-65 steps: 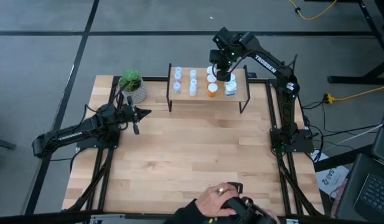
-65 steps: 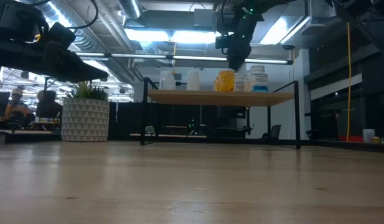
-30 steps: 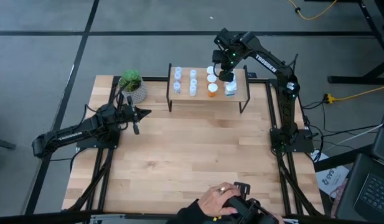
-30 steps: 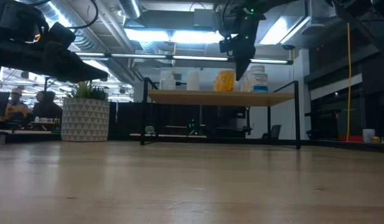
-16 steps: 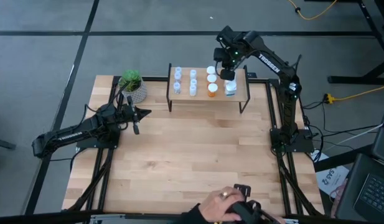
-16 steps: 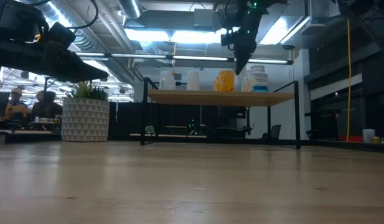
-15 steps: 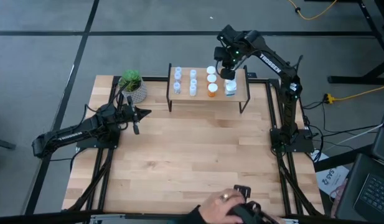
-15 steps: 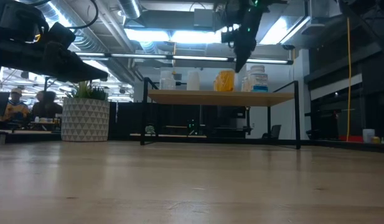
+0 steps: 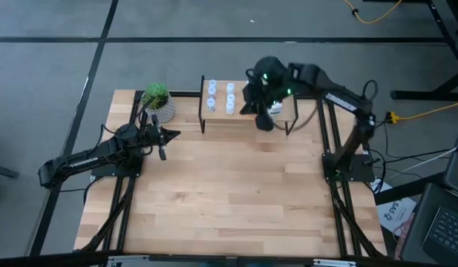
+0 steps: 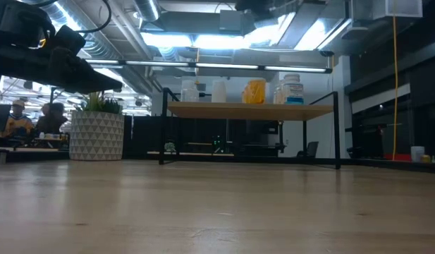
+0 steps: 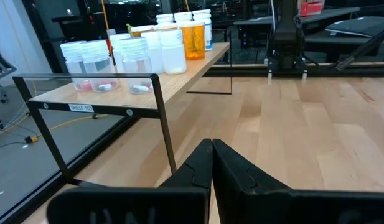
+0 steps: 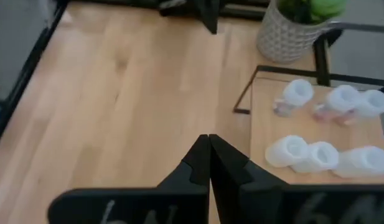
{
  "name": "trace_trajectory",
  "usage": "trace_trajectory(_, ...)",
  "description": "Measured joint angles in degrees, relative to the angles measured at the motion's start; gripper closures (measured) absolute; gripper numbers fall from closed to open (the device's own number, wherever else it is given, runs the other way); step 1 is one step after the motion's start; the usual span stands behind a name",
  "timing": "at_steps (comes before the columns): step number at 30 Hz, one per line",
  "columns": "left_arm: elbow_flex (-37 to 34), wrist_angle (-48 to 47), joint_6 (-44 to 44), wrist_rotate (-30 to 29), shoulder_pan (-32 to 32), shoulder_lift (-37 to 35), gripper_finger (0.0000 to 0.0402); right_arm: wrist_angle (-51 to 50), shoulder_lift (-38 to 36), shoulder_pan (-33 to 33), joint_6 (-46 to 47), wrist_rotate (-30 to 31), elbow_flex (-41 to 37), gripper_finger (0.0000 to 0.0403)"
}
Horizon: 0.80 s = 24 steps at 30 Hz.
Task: Pick and place medicine bottles onto shelf by color
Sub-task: Return to Home Position
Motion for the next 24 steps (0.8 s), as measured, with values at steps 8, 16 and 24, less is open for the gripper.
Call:
trace_trajectory(8,0.0,0.0,0.0,0.0,0.0,0.0,0.0401,29.6,-19.5,8.9,10.9,8.6,-37.1,0.0398)
trace_trajectory(16,0.0,0.0,0.0,0.0,0.0,0.0,0.0401,68.8,-47.9,16.5,21.9,18.7,-81.7,0.0398)
trace_trajectory(24,0.0,0.0,0.0,0.0,0.0,0.0,0.0401,74.6,-72.0,21.3,30.5,21.6,-101.3,0.0396)
